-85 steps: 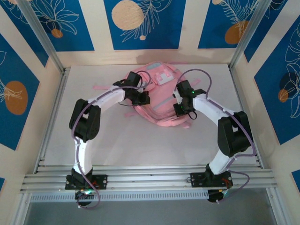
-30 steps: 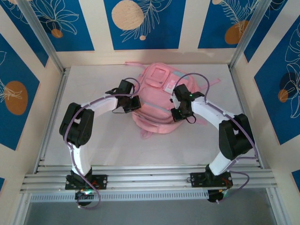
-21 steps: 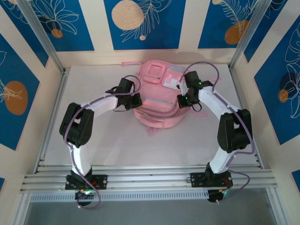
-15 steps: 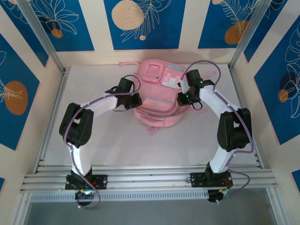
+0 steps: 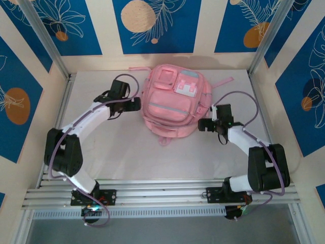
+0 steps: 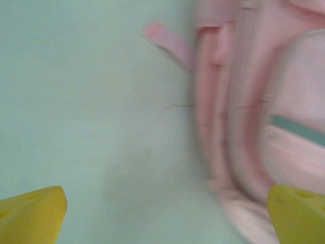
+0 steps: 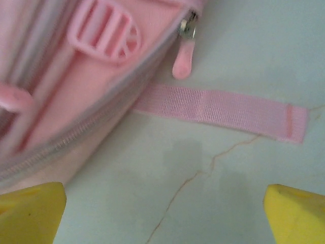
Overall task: Pack the student bag
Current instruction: Reset both arms
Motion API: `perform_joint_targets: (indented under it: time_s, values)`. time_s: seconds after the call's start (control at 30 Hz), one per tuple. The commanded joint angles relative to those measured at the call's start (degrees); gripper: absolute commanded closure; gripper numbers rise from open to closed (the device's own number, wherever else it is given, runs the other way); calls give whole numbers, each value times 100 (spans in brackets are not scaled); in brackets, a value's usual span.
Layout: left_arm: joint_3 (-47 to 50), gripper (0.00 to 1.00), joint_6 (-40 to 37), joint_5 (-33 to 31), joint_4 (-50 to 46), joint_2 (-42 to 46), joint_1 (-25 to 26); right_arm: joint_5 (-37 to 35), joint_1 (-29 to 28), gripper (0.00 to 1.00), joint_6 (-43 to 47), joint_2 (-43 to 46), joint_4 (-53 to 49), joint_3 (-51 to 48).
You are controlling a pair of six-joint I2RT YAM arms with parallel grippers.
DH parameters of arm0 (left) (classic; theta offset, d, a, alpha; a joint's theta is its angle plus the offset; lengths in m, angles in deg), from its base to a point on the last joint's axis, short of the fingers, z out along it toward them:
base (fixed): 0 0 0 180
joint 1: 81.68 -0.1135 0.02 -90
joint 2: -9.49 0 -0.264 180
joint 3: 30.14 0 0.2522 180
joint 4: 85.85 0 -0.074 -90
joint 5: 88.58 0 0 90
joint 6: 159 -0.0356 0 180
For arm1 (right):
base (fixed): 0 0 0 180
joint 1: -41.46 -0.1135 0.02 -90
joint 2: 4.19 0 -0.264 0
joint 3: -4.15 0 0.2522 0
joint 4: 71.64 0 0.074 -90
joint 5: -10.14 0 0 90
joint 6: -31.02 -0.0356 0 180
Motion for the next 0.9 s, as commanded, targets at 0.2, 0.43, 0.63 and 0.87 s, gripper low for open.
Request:
perform_joint_targets:
  time_s: [0.2, 0.43, 0.63, 0.87]
  values:
    - [2752, 0, -2548, -1655, 3175, 909, -309, -93, 33, 1, 261, 14, 3911, -1121]
    - [4356, 0, -2927, -868, 6332, 909, -645, 311, 303, 1, 407, -516, 5098, -1399]
    - [5069, 0, -2274, 1020, 7660, 797, -1664, 696, 731, 1, -11, -909, 5314, -1343]
    - [5263, 0, -2046, 2160, 8433, 292, -2196, 588, 685, 1, 15, -865, 5125, -1288]
